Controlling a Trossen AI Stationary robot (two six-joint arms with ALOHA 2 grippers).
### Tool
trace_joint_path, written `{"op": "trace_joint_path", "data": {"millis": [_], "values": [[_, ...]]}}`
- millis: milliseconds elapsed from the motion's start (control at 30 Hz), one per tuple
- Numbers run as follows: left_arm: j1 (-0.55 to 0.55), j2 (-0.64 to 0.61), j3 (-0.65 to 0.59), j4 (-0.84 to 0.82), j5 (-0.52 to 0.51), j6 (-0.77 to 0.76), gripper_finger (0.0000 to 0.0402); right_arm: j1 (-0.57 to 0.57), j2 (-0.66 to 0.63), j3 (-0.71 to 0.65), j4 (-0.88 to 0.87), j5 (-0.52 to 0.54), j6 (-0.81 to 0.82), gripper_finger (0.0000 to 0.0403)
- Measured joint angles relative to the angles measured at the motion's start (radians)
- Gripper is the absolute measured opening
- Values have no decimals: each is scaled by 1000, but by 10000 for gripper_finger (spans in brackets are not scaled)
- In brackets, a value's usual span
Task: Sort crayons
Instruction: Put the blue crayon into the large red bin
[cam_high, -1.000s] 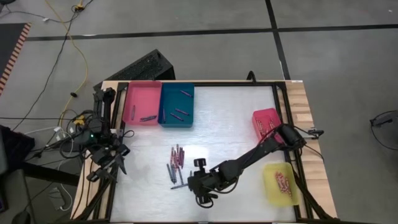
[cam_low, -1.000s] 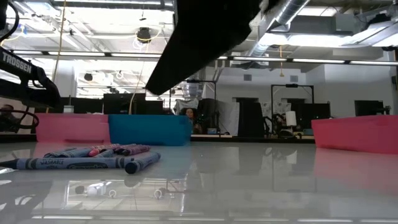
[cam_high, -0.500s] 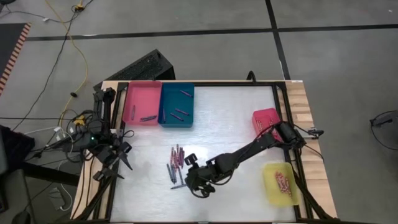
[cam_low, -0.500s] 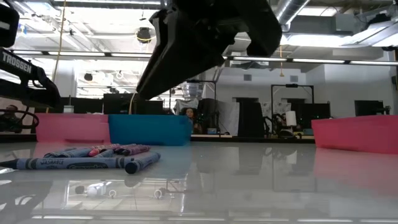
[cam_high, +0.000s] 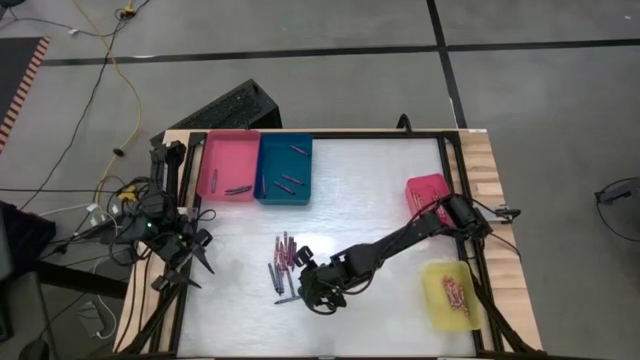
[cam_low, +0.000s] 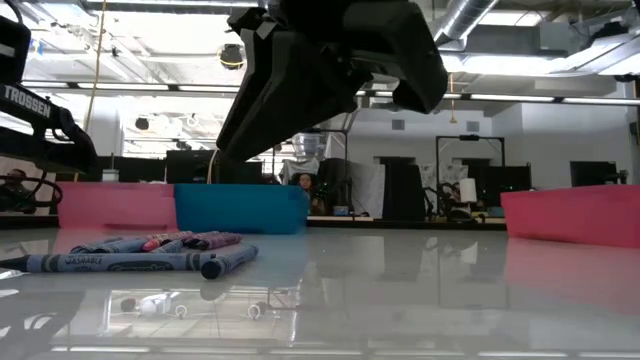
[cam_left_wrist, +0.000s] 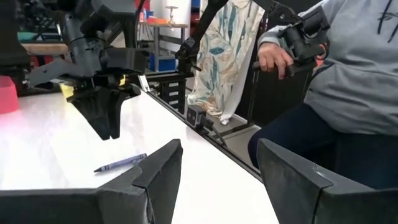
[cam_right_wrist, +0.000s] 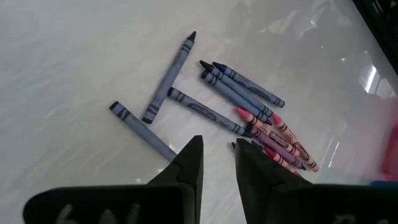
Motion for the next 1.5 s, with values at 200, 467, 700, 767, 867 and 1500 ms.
{"op": "trace_joint_path", "data": {"millis": [200, 467, 700, 767, 867, 1500], "values": [[0, 0, 0, 0, 0, -11, 199, -1, 0, 0, -2, 0, -25, 88], [0, 0, 0, -2, 3, -27, 199, 4, 74, 0, -14, 7, -51, 88], [0, 1, 0, -8, 13, -84, 199, 30, 105, 23, -37, 153, -160, 88], [0, 1, 0, -16, 15, -84, 199, 29, 105, 25, -30, 154, -201, 88], [0, 1, 0, -27, 12, -85, 199, 28, 105, 25, -36, 140, -229, 88], [0, 1, 0, 27, 11, -117, 199, 60, 114, 25, -155, 160, -213, 86]]}}
